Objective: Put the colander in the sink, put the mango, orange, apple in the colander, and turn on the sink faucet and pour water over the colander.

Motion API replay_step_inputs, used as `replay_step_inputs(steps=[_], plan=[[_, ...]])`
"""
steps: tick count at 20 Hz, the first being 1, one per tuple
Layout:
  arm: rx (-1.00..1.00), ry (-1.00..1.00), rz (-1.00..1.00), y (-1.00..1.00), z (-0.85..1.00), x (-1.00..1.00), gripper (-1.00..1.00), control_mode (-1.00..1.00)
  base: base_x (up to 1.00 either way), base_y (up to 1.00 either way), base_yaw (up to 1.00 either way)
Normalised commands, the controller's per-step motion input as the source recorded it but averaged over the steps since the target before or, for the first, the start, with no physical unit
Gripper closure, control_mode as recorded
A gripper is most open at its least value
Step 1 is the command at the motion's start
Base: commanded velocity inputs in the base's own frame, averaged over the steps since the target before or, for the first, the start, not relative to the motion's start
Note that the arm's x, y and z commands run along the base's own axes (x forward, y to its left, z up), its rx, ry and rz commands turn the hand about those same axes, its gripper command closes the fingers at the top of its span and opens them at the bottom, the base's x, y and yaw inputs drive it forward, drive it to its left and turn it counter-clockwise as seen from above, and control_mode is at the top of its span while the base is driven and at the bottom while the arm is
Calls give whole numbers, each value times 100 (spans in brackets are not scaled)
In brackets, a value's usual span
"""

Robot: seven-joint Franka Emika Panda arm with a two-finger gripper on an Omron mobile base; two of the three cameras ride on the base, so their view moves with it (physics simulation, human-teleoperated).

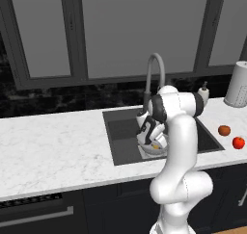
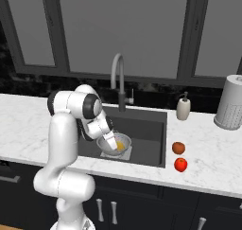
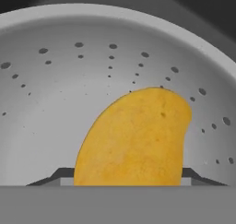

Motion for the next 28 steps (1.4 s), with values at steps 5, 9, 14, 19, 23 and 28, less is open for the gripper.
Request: replay_step_inputs(steps=[5,9,14,19,23,28], plan=[[0,-1,0,0,-8,16,-100,-100,0,0,0],[0,-7,0,-5,7,0,-100,-100,0,0,0],[0,-6,0,-12,32,0,-100,-100,0,0,0],[0,-1,0,-3,33,0,-100,-100,0,0,0],[2,-6,3,0,69,-15,-100,-100,0,0,0],[5,-5,8,2,100,-46,-100,-100,0,0,0]])
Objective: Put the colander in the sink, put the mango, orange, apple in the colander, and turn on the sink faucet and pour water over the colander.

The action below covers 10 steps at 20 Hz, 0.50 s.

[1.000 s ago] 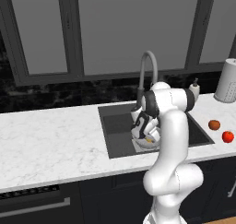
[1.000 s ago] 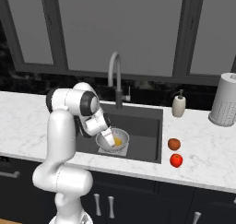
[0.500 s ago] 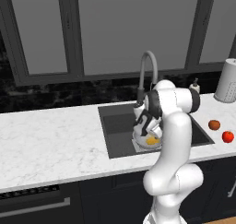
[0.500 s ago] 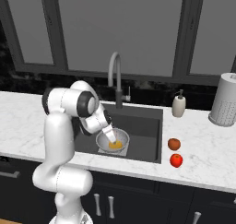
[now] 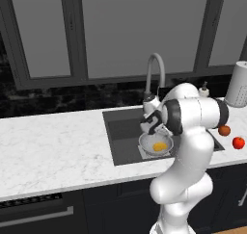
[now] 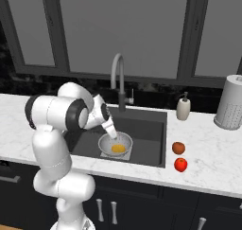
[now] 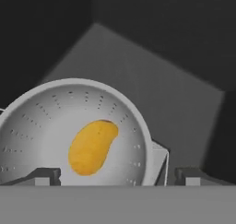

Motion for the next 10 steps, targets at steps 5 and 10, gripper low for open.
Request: replay_step_inputs(steps=[5,10], plan=[[5,-1,11,0,100,-53,-100,-100,0,0,0],[6,0,17,-2,100,-91,-100,-100,0,0,0]])
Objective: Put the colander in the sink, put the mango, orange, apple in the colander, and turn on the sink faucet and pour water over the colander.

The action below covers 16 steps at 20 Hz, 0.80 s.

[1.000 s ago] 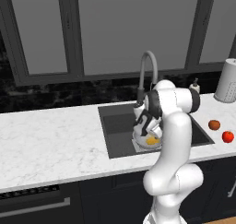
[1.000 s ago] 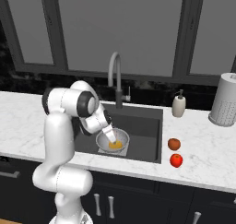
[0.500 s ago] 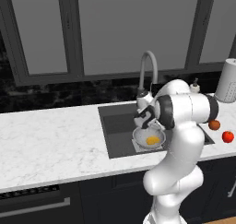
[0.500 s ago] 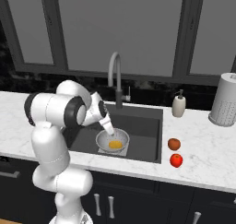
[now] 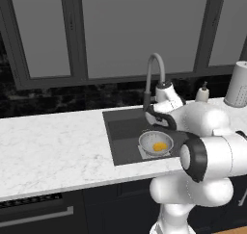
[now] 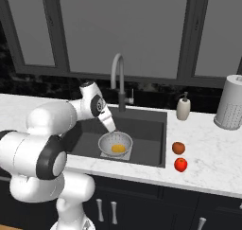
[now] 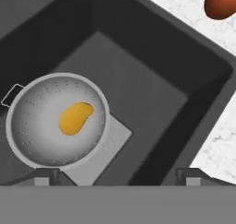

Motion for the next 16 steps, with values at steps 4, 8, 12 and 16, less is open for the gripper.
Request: replay_step_inputs(steps=[4,8,12,16], plan=[[3,6,19,-12,86,-96,-100,-100,0,0,0],[2,0,21,-62,62,-98,-100,-100,0,0,0],[8,1,17,-98,44,-45,-100,-100,0,0,0],[8,6,15,-100,8,-3,-100,-100,0,0,0]])
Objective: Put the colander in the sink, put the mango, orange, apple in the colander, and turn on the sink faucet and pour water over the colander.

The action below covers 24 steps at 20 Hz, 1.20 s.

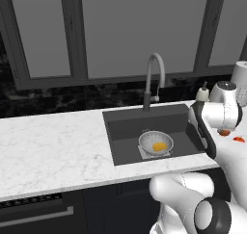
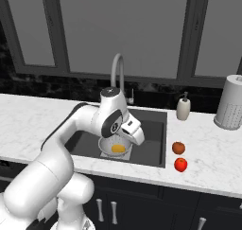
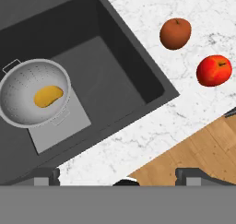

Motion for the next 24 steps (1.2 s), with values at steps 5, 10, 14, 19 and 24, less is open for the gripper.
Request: replay_step_inputs(steps=[5,10,14,19,24], plan=[[4,2,16,-100,0,20,-100,-100,0,0,0],[0,5,17,-91,-5,48,-100,-100,0,0,0],[0,7,18,-54,-22,46,-100,-100,0,0,0],[0,8,18,-40,-42,41,-100,-100,0,0,0],[0,3,14,-34,-48,32,-100,-100,0,0,0]])
